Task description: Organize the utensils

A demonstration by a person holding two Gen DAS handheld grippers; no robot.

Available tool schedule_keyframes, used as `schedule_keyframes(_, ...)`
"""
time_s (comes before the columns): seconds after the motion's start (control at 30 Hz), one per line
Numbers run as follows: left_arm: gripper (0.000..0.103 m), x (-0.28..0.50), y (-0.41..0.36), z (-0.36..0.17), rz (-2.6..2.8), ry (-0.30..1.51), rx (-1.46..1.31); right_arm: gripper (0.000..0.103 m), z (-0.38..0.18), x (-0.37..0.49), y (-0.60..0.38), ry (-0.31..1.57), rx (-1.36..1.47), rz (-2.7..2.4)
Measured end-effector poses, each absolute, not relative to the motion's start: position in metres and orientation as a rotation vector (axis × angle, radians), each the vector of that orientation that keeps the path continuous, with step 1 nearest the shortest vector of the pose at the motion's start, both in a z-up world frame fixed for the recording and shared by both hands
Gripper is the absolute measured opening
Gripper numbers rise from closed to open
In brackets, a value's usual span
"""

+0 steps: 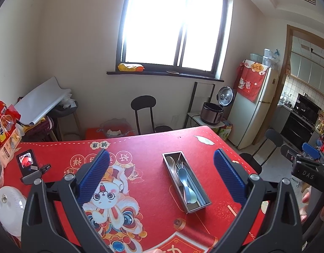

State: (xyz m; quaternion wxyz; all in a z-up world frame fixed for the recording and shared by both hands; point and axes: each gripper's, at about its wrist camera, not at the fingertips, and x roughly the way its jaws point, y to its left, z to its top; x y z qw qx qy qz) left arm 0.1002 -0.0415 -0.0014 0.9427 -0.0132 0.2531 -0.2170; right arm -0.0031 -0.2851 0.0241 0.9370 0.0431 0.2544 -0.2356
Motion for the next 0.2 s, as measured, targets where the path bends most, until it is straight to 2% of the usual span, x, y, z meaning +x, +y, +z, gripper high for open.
schedule_keyframes(0.2,0.097,0.103,-0.04,-0.0025,-0.434,0.52,-0.029,0.097,0.0247,-0.002,-0.2856,0.521,0.089,-0.481)
